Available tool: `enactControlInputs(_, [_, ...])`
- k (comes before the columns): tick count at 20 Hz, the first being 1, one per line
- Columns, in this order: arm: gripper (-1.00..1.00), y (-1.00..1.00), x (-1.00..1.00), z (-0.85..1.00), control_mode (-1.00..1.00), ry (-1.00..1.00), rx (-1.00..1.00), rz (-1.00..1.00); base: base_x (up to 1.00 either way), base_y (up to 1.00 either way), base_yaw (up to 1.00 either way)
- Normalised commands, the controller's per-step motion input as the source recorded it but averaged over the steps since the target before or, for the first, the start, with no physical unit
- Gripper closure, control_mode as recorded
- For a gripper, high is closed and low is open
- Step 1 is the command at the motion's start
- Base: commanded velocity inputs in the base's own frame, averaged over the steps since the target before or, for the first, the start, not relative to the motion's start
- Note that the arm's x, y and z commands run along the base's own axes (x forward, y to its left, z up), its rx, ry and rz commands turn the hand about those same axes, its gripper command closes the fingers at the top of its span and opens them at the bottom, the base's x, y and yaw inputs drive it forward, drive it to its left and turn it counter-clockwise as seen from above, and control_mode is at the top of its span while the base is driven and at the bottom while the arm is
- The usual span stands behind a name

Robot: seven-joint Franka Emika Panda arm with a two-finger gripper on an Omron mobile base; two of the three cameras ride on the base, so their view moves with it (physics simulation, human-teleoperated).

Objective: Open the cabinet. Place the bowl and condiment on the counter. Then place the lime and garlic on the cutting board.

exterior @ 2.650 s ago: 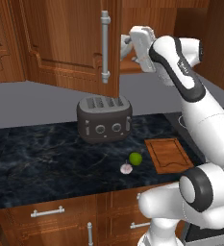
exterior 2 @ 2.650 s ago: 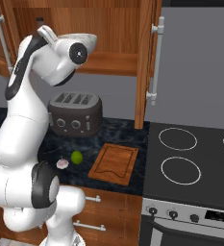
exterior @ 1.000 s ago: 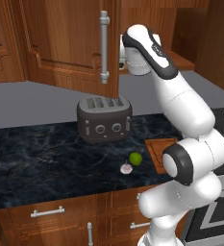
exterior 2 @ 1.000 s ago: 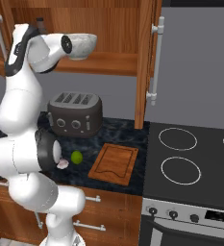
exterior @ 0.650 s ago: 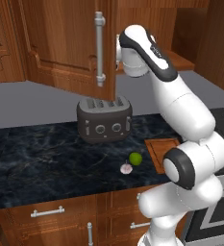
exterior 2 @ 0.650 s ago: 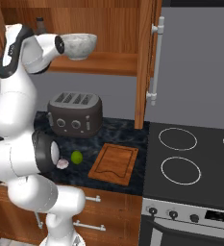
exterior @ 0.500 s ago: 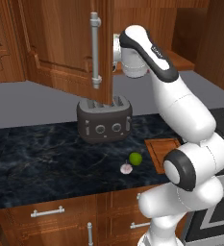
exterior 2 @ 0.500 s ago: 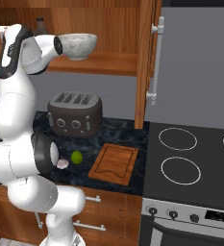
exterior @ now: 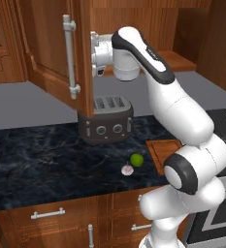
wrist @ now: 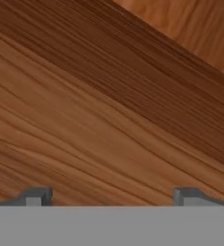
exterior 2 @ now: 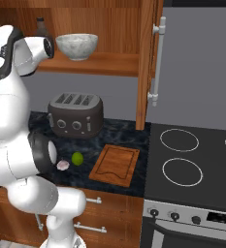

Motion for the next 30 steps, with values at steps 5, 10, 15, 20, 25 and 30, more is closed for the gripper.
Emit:
enactControlInputs(5, [-1.00,0.51,-0.15,0.00,-1.00,0.00,0.00,0.12,0.00,0.00,0.00])
enactControlInputs(10, [-1.00,0.53,-0.03,0.00,-1.00,0.00,0.00,0.09,0.00,0.00,0.00])
enactControlInputs(15, [-1.00,0.64,-0.01,0.00,-1.00,0.00,0.00,0.03,0.00,0.00,0.00])
enactControlInputs(20, [-1.00,0.61,-0.05,0.00,-1.00,0.00,0.00,0.02,0.00,0.00,0.00])
enactControlInputs(25, [-1.00,0.38,-0.02,-0.04,-1.00,0.00,0.00,0.04,0.00,0.00,0.00])
enactControlInputs(30, [-1.00,0.06,0.00,-0.14,-1.00,0.00,-0.03,0.02,0.00,0.00,0.00])
